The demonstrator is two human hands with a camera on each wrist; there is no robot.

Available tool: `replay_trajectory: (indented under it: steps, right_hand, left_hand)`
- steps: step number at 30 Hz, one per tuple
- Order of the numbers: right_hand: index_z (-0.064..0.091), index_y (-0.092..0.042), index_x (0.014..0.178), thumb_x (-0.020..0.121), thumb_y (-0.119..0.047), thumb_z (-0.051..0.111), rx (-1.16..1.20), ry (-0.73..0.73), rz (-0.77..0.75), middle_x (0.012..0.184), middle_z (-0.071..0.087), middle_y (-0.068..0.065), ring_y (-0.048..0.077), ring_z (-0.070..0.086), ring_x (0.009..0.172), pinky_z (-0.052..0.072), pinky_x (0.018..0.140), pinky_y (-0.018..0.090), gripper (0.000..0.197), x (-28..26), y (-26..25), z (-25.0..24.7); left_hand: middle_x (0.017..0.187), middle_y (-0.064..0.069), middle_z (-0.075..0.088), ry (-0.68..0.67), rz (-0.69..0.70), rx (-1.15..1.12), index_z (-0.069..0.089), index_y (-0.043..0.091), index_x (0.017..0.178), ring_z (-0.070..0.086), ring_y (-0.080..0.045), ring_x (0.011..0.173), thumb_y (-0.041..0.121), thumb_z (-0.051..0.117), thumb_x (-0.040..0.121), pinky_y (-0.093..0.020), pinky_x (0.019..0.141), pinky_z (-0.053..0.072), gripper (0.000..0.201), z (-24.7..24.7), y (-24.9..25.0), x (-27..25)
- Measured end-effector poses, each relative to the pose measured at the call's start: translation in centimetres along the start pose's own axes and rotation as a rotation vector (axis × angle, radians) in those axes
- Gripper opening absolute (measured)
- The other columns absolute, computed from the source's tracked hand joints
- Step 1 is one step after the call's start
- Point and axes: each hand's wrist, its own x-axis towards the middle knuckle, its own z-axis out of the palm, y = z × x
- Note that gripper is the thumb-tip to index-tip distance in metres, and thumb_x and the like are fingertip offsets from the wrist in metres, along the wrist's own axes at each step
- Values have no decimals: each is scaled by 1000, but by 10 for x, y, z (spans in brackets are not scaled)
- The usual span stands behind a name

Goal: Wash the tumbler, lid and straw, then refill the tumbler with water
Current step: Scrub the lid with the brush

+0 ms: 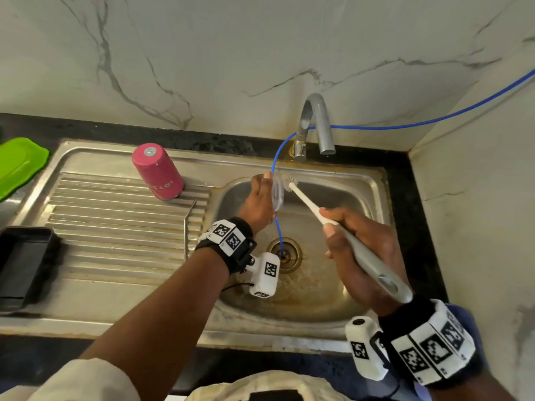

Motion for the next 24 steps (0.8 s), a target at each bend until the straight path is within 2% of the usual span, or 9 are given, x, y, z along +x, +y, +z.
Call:
replay_trajectory:
  steps: [4, 9, 11, 13, 16, 18, 20, 22, 24]
  right_hand:
    - [71, -2, 117, 104, -22, 57, 3, -93, -48, 69, 59, -10, 11, 59, 52, 46, 51, 22, 28, -12, -6, -4]
    - [70, -6, 125, 104, -26, 57, 37, 18, -2, 74, 68, 5, 26, 68, 59, 54, 52, 45, 31, -20, 3, -5]
    - [71, -9, 125, 106, -29, 57, 23, 53, 7, 75, 69, 6, 28, 69, 61, 55, 54, 47, 32, -18, 1, -5]
    - [71, -9, 124, 105, -29, 57, 23, 48, 12, 75, 69, 6, 27, 69, 61, 55, 54, 47, 31, -14, -1, -1]
    - [71, -6, 121, 105, -27, 56, -7, 7, 3, 72, 67, 2, 22, 69, 61, 55, 54, 44, 30, -10, -6, 4]
    - [71, -4, 118, 104, -26, 56, -24, 3, -20, 70, 66, 0, 19, 68, 59, 54, 53, 42, 31, -8, -9, 2]
    - [72, -1, 115, 104, -24, 55, -19, 5, -50, 68, 65, 3, 21, 67, 57, 52, 51, 41, 30, -7, -12, -2]
    - [73, 1, 113, 104, -24, 56, -34, 3, -74, 68, 66, 4, 21, 67, 57, 52, 51, 39, 31, -7, -13, -4]
    - [73, 1, 113, 104, -24, 56, -50, -1, -93, 70, 66, 1, 16, 66, 57, 51, 51, 33, 32, -7, -14, -4]
  left_hand:
    - [73, -9, 56, 43, -37, -62, 47, 3, 139, 50, -10, 48, 61, 25, 109, -24, 47, 41, 70, -13, 5, 5]
    - [74, -13, 60, 19, -85, -155, 43, -5, 147, 56, -18, 56, 76, 33, 98, -29, 51, 46, 95, -12, 4, 3]
    - [76, -12, 60, -15, -109, -222, 46, 0, 147, 55, -20, 59, 75, 36, 100, -29, 50, 45, 90, -9, 2, -1]
    - [92, -13, 57, -59, -124, -279, 46, 10, 148, 54, -18, 63, 72, 37, 102, -28, 50, 44, 78, -5, 1, -5]
    - [116, -16, 54, -87, -103, -287, 42, 23, 149, 54, -18, 68, 82, 38, 94, -29, 53, 45, 80, -2, 2, -4]
    - [109, -18, 56, -62, -85, -260, 48, 18, 144, 52, -18, 66, 83, 36, 93, -29, 54, 44, 84, -3, 4, -1]
    - [83, -13, 60, -49, -50, -193, 54, 4, 134, 49, -17, 61, 78, 27, 99, -30, 57, 43, 86, -6, 5, 2]
    - [65, -2, 56, -27, -37, -92, 43, -6, 146, 48, -15, 59, 83, 25, 94, -30, 57, 43, 105, -10, 4, 5]
    - [71, -2, 54, -24, -36, -40, 37, 4, 155, 49, -14, 61, 88, 25, 87, -29, 57, 44, 109, -11, 4, 6]
